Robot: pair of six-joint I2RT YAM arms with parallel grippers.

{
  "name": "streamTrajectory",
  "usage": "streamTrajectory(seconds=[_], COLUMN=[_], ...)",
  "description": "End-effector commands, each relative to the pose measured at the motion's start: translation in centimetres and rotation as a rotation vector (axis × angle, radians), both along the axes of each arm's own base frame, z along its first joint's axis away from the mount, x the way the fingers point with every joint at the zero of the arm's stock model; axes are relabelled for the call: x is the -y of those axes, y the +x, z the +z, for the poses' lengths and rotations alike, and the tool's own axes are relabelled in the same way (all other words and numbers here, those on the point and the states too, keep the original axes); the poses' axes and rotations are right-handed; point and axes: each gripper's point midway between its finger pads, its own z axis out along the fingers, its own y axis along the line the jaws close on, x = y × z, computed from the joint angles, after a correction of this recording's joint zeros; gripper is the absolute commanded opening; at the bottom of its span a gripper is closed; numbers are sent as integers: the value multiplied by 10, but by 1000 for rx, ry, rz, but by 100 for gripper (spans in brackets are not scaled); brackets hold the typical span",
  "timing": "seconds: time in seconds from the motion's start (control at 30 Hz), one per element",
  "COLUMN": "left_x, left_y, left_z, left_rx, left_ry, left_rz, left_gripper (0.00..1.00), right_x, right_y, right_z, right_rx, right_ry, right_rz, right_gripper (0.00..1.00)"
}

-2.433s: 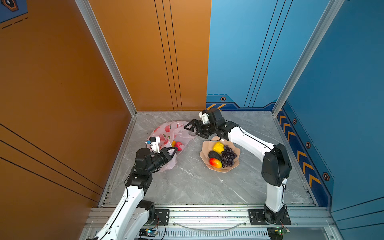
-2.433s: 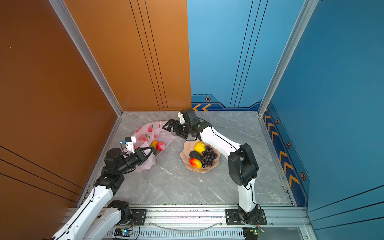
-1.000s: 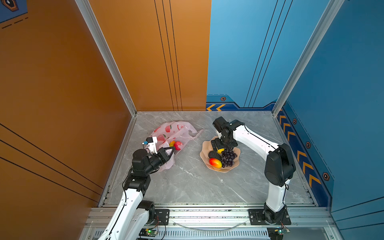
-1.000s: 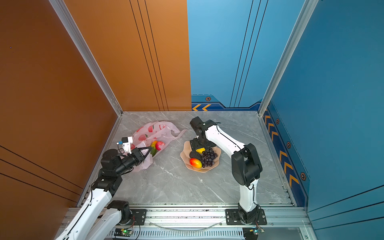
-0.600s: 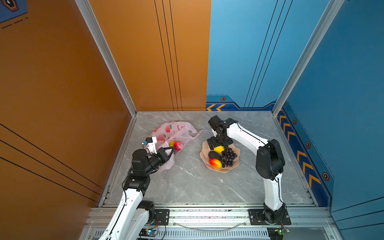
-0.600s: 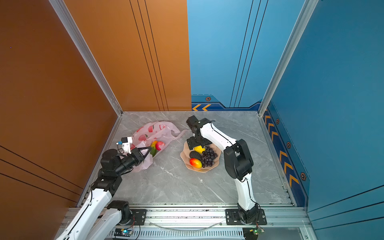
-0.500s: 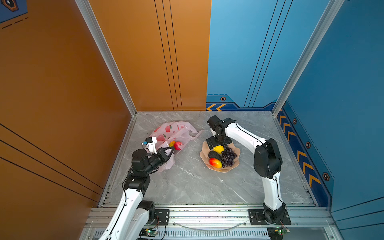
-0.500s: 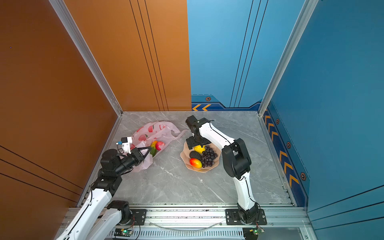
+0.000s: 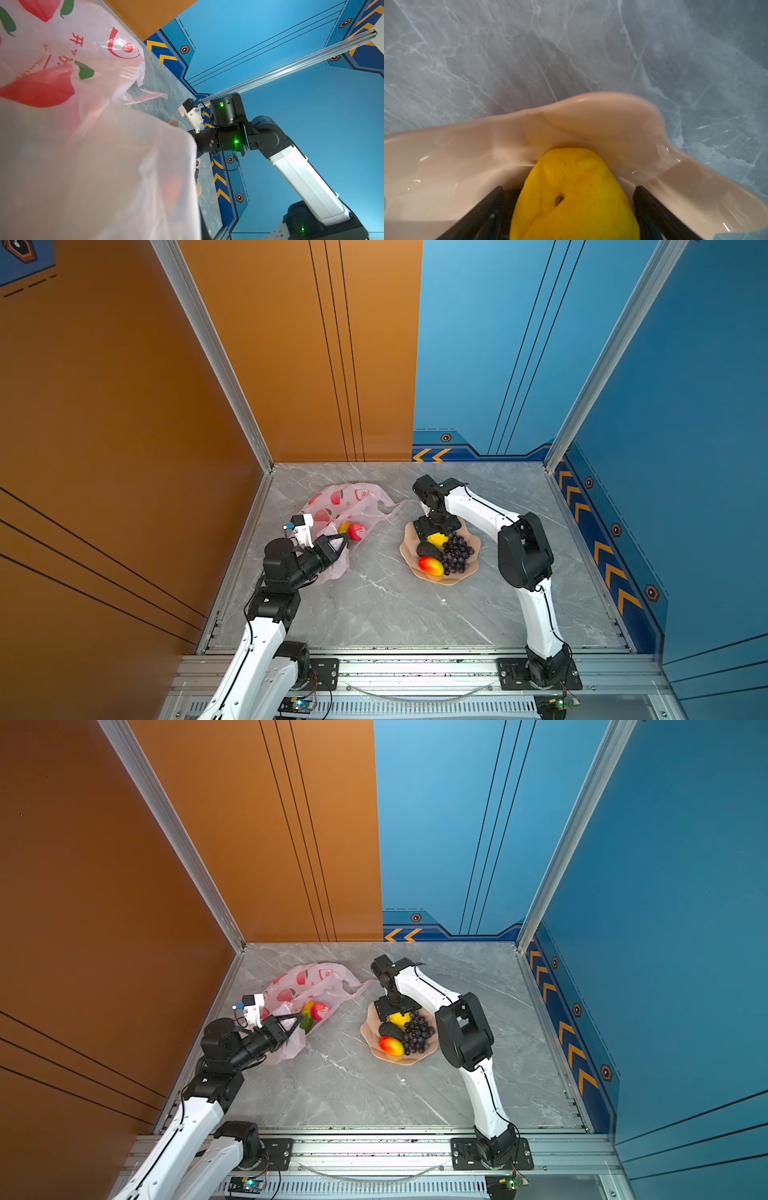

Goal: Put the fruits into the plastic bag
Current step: 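Lower the right gripper and close it on the yellow pepper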

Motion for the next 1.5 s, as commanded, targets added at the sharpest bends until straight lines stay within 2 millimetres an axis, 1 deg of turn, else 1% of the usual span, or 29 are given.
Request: streamTrajectory(seconds=[0.0, 0.2, 0.37, 0.53, 0.67, 0.8, 0.83, 0.9, 1.0, 1.03, 1.2, 1.33, 1.47], left_x=[0, 1, 1, 1, 0, 0, 0, 1, 1, 1, 1, 1, 2], left_y=[-3, -3, -2, -3, -3, -3, -2, -2, -2, -2, -3, -4, -5], left_z=[6, 5, 6, 5, 4, 4, 4, 4, 5, 5, 8, 8, 10], left_rx=[13, 11, 11, 8, 8, 8, 9, 9, 7, 7, 12, 14, 19], left_ry=[-8, -8, -8, -9, -9, -10, -11, -13, -19, -20, -26, -27, -30], left_rz=[-14, -14, -14, -14, -12, -10, -11, -12, -13, -14, -16, -15, -19], left_gripper=[0, 0, 0, 0, 0, 0, 0, 0, 0, 0, 0, 0, 0], right_x=[7, 8, 9, 10, 10, 9, 9, 7, 4, 5, 2, -5, -19], right_y=[4, 5, 6, 6, 4, 4, 4, 3, 2, -3, -9, -15, -21], right_z=[-1, -2, 4, 14, 26, 42, 43, 59, 71, 66, 77, 90, 109], right_rx=[-1, -3, 10, 31, 55, 96, 99, 131, 158, 145, 151, 145, 125], right_ry=[-32, -32, -28, -22, -14, 12, 19, 52, 93, 95, 173, 298, 487], right_rz=[5, -2, -6, -10, -10, -13, -14, -18, -27, -30, -59, -101, -151], right_gripper=[91, 80, 71, 68, 67, 66, 65, 65, 64, 64, 64, 64, 64])
